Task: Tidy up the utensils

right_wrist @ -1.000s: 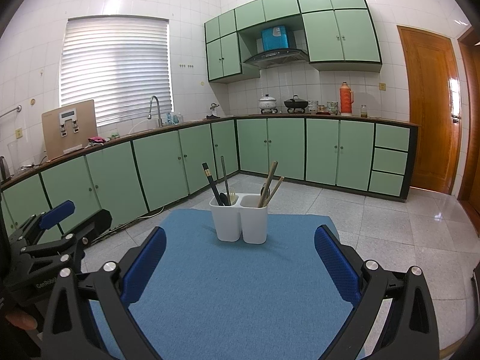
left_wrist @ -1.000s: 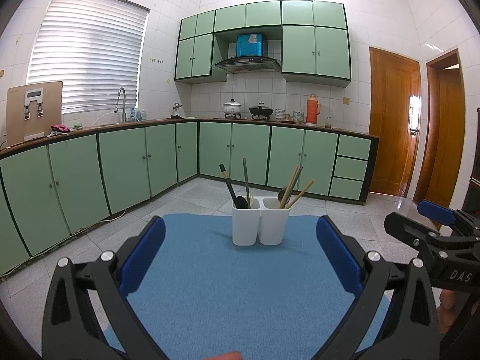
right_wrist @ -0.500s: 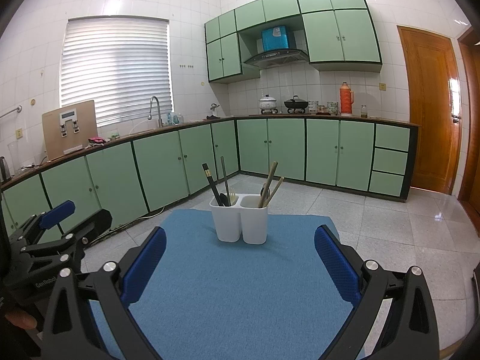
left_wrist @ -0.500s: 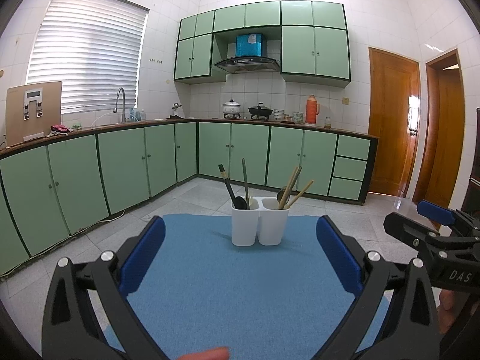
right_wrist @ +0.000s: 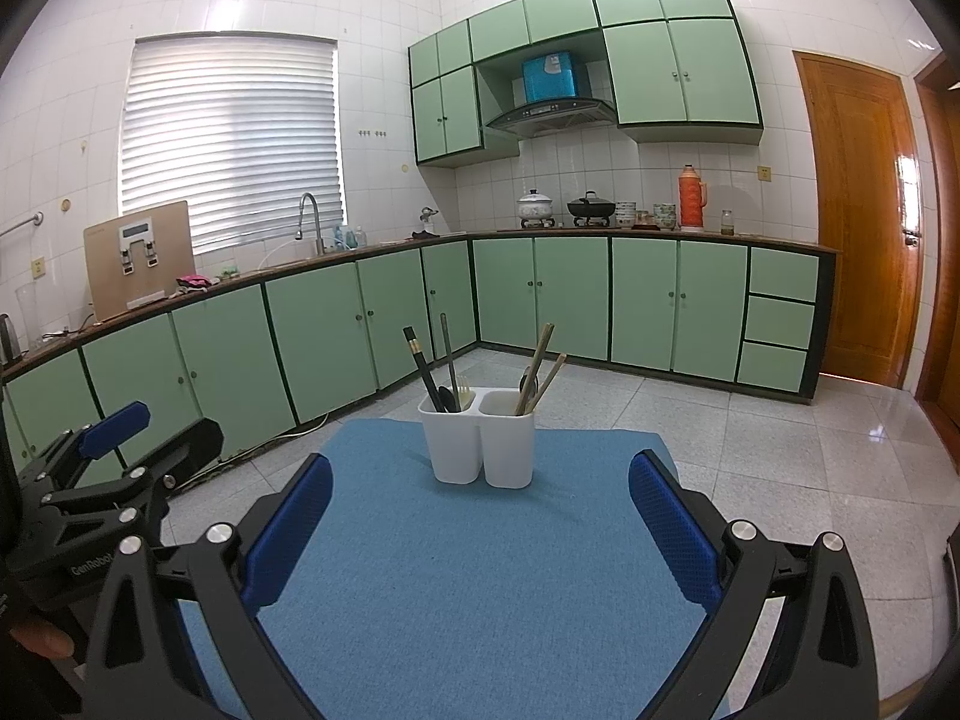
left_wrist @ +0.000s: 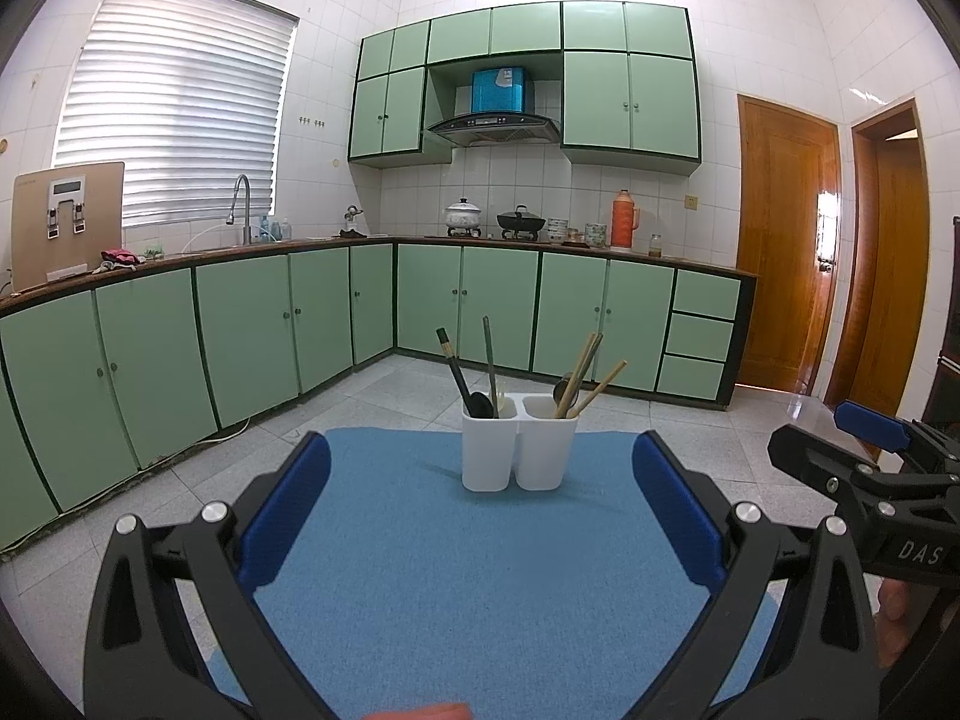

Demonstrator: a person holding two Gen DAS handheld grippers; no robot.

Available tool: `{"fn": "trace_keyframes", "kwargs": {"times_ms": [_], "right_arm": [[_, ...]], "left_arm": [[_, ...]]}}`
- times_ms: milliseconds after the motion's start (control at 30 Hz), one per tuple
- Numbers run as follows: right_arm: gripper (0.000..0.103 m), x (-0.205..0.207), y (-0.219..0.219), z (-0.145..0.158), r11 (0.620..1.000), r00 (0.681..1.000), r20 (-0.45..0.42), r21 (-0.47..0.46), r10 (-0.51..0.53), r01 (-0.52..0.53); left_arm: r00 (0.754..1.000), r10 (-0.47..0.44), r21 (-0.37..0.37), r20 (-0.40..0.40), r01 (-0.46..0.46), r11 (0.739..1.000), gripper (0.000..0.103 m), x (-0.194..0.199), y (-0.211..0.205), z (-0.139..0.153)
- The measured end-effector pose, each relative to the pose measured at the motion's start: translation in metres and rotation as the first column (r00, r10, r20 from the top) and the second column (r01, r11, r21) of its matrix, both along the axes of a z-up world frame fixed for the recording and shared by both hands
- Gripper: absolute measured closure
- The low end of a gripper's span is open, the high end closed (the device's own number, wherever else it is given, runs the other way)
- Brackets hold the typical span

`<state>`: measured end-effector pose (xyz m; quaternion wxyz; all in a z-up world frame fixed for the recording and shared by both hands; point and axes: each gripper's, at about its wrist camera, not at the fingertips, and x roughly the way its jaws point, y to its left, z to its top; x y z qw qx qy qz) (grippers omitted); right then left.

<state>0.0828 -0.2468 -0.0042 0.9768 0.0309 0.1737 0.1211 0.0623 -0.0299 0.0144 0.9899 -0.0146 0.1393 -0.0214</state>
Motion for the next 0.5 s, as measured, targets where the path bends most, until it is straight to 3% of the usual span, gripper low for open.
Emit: {"fn": "trace_keyframes", "kwargs": {"times_ms": [500], "right_arm": [[0.006,0.0013,0.0018,-0.0003,1.000,1.000,-0.002,-0.001,0.000,0.000]], "left_arm": [[1.000,-0.002,-0.002,-0.004,0.002,1.000,0.005,0.0010,0.0006,0.0000]]}}
